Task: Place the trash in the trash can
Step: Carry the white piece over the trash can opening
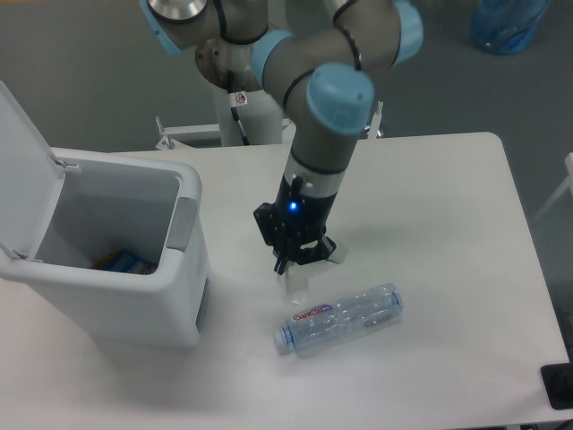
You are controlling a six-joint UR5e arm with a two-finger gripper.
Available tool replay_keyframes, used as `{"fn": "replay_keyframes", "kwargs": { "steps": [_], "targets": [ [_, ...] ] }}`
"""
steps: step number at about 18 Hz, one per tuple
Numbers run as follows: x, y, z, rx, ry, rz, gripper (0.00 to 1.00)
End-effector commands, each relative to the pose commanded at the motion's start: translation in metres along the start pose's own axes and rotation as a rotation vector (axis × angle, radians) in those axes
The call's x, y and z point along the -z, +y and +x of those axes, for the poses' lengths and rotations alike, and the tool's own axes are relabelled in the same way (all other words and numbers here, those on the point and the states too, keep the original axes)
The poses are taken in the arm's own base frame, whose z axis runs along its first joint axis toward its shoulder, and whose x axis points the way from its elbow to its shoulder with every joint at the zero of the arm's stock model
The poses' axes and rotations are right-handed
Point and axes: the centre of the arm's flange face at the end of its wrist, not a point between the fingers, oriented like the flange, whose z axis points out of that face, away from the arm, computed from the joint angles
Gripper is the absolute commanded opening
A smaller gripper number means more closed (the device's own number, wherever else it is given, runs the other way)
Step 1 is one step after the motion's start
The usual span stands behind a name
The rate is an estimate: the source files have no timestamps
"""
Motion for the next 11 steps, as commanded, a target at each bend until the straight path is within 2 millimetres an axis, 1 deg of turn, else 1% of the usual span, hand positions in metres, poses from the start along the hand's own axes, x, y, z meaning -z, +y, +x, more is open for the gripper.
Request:
{"fn": "replay_keyframes", "kwargs": {
  "steps": [3,6,8,11],
  "targets": [
    [0.026,-0.03,0.001,0.069,0.011,0.097,0.0],
    [0.044,-0.047,0.01,0.114,0.035,0.164,0.0],
    [0.066,-0.058,0.029,0.13,0.044,0.208,0.0],
    [0.089,-0.073,0.067,0.105,0.076,0.261,0.0]
  ]
}}
